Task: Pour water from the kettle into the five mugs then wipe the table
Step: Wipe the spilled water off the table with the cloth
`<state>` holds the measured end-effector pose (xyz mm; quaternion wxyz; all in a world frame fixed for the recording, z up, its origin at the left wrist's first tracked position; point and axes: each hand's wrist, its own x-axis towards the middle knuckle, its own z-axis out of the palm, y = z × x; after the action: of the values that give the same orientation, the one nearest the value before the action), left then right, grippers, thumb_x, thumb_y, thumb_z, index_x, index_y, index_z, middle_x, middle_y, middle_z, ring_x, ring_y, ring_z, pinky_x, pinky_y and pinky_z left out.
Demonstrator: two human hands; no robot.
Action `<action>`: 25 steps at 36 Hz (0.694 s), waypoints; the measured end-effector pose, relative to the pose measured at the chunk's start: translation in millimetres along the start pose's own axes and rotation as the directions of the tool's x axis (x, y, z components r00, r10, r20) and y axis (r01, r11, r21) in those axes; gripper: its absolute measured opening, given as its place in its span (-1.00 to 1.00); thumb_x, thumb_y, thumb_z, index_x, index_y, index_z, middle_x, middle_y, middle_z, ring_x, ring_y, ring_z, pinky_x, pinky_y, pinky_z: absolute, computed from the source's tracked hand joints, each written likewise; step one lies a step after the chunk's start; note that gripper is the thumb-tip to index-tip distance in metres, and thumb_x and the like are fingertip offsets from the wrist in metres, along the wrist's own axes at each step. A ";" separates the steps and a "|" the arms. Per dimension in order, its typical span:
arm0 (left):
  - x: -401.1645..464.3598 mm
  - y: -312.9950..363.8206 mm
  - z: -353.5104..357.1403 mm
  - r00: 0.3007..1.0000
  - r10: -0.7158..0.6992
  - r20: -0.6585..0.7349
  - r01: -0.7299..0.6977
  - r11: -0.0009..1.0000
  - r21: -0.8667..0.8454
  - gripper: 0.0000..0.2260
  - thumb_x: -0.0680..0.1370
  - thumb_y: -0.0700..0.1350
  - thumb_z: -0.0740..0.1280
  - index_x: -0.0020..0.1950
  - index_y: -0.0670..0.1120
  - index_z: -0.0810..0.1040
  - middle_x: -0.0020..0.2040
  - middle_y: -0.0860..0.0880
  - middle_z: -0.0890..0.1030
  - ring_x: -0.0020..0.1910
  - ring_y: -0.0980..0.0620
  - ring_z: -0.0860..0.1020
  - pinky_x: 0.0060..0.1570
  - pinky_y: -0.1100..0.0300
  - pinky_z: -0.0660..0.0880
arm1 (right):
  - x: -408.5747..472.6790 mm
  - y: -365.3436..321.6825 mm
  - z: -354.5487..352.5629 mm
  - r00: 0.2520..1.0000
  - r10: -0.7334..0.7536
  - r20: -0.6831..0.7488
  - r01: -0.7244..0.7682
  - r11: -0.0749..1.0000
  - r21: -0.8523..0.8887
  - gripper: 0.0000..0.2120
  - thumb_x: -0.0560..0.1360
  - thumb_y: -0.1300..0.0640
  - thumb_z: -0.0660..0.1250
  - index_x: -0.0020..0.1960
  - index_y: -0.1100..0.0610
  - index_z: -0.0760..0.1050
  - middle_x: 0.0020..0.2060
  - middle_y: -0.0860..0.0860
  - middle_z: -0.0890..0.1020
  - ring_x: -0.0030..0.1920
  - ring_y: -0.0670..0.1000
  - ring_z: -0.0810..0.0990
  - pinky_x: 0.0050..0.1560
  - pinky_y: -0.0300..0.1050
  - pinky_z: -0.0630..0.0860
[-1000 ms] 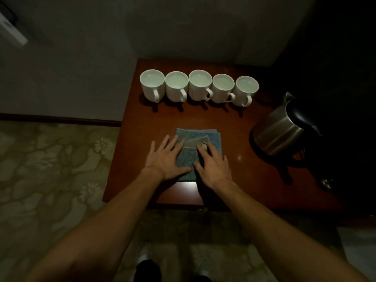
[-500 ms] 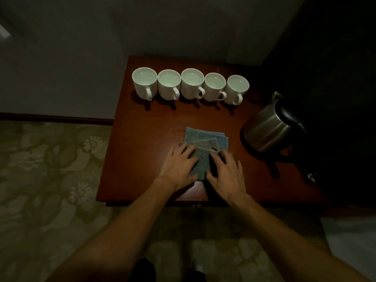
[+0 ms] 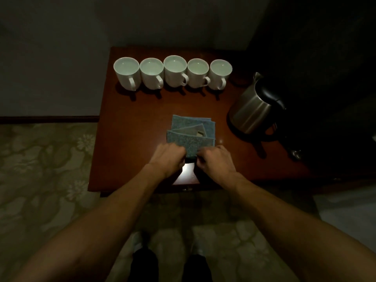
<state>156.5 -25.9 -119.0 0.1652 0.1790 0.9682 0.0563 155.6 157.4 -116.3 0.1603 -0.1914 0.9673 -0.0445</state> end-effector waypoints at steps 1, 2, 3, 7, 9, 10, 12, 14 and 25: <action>0.1 1.9 -10.9 0.999 -0.037 0.007 0.037 0.997 -0.062 -0.88 0.62 -0.06 0.31 0.07 -0.05 0.59 -0.03 -0.08 0.64 -0.01 -0.12 0.62 0.07 -0.01 0.58 | 0.0 -0.3 -8.9 0.999 0.047 0.001 -0.047 0.997 0.057 -0.84 0.67 0.09 0.32 0.01 0.07 0.66 -0.05 0.08 0.72 0.04 0.18 0.70 0.03 0.02 0.47; 0.8 3.0 -25.0 0.998 -0.063 0.007 0.063 0.992 -0.113 -0.89 0.60 -0.04 0.32 0.04 -0.04 0.59 -0.05 -0.07 0.64 -0.04 -0.13 0.62 0.04 0.00 0.58 | 0.3 0.4 -20.7 0.996 0.088 0.010 -0.089 0.990 0.108 -0.84 0.66 0.07 0.33 -0.04 0.09 0.63 -0.14 0.09 0.69 -0.07 0.19 0.69 -0.09 0.03 0.49; 2.5 3.2 -41.9 0.997 -0.076 -0.001 0.074 0.987 -0.146 -0.89 0.58 -0.02 0.33 0.00 -0.04 0.55 -0.04 -0.07 0.63 -0.03 -0.14 0.62 0.02 0.02 0.57 | -0.8 1.8 -37.5 0.993 0.115 0.013 -0.116 0.981 0.153 -0.84 0.65 0.05 0.35 -0.05 0.09 0.62 -0.18 0.08 0.66 -0.12 0.17 0.67 -0.18 0.01 0.46; 13.3 7.7 -137.5 0.995 -0.058 0.084 0.079 0.957 -0.278 -0.82 0.53 0.04 0.44 -0.10 0.03 0.47 -0.03 -0.01 0.60 -0.05 -0.03 0.58 -0.12 0.09 0.46 | -12.3 18.8 -134.2 0.991 0.111 0.072 -0.129 0.937 0.325 -0.78 0.56 0.05 0.48 -0.21 0.12 0.61 -0.33 -0.01 0.60 -0.30 -0.02 0.55 -0.29 -0.03 0.42; 25.9 16.5 -195.9 0.987 0.018 0.161 0.042 0.931 -0.362 -0.87 0.53 -0.06 0.49 -0.13 0.01 0.56 -0.05 -0.03 0.66 -0.06 0.02 0.62 -0.14 0.13 0.50 | -18.4 29.2 -193.7 0.995 0.052 0.086 -0.079 0.931 0.357 -0.84 0.56 0.13 0.53 -0.16 0.17 0.74 -0.29 0.04 0.72 -0.30 -0.11 0.59 -0.21 -0.03 0.54; 31.7 23.7 -227.7 0.984 0.055 0.170 0.012 0.929 -0.370 -0.91 0.54 -0.10 0.48 -0.12 0.00 0.60 -0.06 -0.06 0.67 -0.06 0.01 0.64 -0.12 0.13 0.54 | -21.1 34.4 -225.1 0.996 0.043 0.074 -0.066 0.936 0.345 -0.88 0.57 0.15 0.53 -0.10 0.19 0.77 -0.20 0.08 0.77 -0.24 -0.12 0.63 -0.15 -0.03 0.59; 39.8 44.0 -296.9 0.989 0.093 0.112 -0.047 0.931 -0.361 -0.94 0.56 -0.10 0.47 -0.08 -0.07 0.66 -0.10 -0.08 0.69 -0.09 0.00 0.65 -0.04 0.04 0.61 | -27.1 46.9 -293.8 0.998 0.056 0.000 -0.053 0.945 0.324 -0.90 0.59 0.16 0.53 -0.02 0.19 0.77 -0.10 0.13 0.79 -0.14 -0.11 0.67 -0.08 -0.06 0.62; 45.5 65.8 -369.5 0.993 0.115 -0.008 -0.110 0.927 -0.357 -0.89 0.57 -0.07 0.47 -0.04 -0.10 0.68 -0.09 -0.11 0.70 -0.13 0.01 0.65 -0.02 -0.01 0.63 | -35.1 59.7 -366.4 0.992 0.043 -0.123 -0.005 0.956 0.294 -0.86 0.60 0.12 0.53 -0.02 0.20 0.77 -0.13 0.17 0.77 -0.18 -0.09 0.63 -0.13 -0.05 0.55; 99.1 232.9 -628.1 0.686 0.057 -0.725 -0.431 0.835 -0.342 -0.73 0.60 0.00 0.41 0.27 0.01 0.54 0.10 0.02 0.59 0.00 0.10 0.59 -0.06 0.19 0.55 | -106.8 172.0 -630.2 0.636 0.231 -0.736 -0.074 0.968 0.240 -0.88 0.70 0.06 0.40 0.22 0.03 0.61 0.07 0.00 0.67 0.09 -0.03 0.69 0.12 -0.04 0.67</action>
<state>-68.0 195.5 480.3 -0.1763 0.2294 0.8774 0.3827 -18.3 372.8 485.0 -0.2382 -0.0566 0.9492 -0.1976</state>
